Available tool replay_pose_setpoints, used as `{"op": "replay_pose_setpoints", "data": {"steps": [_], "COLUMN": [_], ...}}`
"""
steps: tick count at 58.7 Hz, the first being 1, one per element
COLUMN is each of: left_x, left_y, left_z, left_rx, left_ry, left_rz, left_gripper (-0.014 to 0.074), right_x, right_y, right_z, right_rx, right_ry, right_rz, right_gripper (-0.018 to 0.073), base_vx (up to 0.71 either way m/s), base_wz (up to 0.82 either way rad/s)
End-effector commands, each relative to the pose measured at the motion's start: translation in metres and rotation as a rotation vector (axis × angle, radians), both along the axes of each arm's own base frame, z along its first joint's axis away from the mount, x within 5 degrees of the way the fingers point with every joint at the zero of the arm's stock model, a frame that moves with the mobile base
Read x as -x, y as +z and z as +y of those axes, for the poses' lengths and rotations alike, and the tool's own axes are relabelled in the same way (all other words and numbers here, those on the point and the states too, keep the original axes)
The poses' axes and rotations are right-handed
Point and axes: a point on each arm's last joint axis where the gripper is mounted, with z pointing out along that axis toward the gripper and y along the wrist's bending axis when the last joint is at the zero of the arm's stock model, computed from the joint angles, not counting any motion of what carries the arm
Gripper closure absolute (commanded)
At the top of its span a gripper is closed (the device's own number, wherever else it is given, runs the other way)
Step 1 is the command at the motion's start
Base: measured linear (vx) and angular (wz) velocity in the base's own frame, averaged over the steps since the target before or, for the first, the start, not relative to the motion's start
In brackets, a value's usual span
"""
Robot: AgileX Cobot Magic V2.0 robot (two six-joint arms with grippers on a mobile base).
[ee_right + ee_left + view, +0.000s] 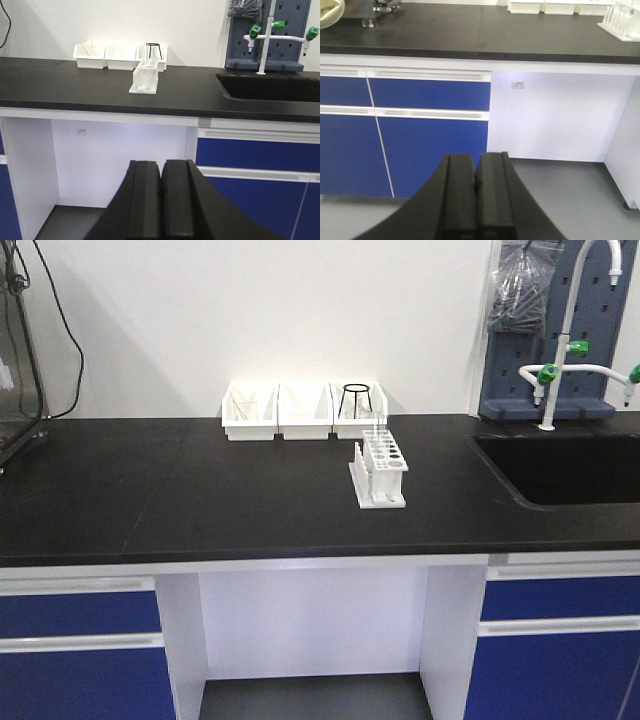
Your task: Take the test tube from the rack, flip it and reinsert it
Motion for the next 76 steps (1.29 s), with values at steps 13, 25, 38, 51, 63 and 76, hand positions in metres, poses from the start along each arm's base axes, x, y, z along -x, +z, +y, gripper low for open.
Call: {"op": "replay_pose_setpoints", "data": {"steps": [13, 25, 38, 51, 63, 76], "left_x": [-0.0008, -0.0008, -0.0008, -0.0008, -0.0008, -0.0008], "left_y": [0.0084, 0.0084, 0.0084, 0.0084, 0.0084, 0.0084], "left_z": [-0.0008, -0.0008, -0.0008, -0.0008, -0.0008, -0.0008], "left_rx": [-0.003, -0.003, -0.003, -0.003, -0.003, -0.003], "left_ry": [-0.011, -0.011, -0.011, -0.011, -0.011, -0.011], "left_rz": [-0.098, -0.098, -0.098, -0.098, -0.098, -0.098], "left_gripper": [0.0603, 0.0603, 0.0603, 0.0603, 0.0603, 0.0603], "right_x": [0.0007, 0.0007, 0.0007, 0.0007, 0.0007, 0.0007], "right_y": [0.0075, 0.0075, 0.0075, 0.0075, 0.0075, 0.0075], "right_z": [0.0004, 0.0004, 0.0004, 0.0004, 0.0004, 0.0004], "right_rx": [0.002, 0.002, 0.002, 0.002, 0.002, 0.002], "right_ry": [0.005, 0.005, 0.005, 0.005, 0.005, 0.005], "right_rz": [-0.089, -0.089, -0.089, -0.089, -0.089, -0.090], "right_gripper": [0.0571, 0.0571, 0.0571, 0.0571, 0.0571, 0.0571], "base_vx": [0.36, 0.38, 0.36, 0.35, 0.34, 0.32], "base_wz": [0.05, 0.05, 0.05, 0.06, 0.05, 0.02]}}
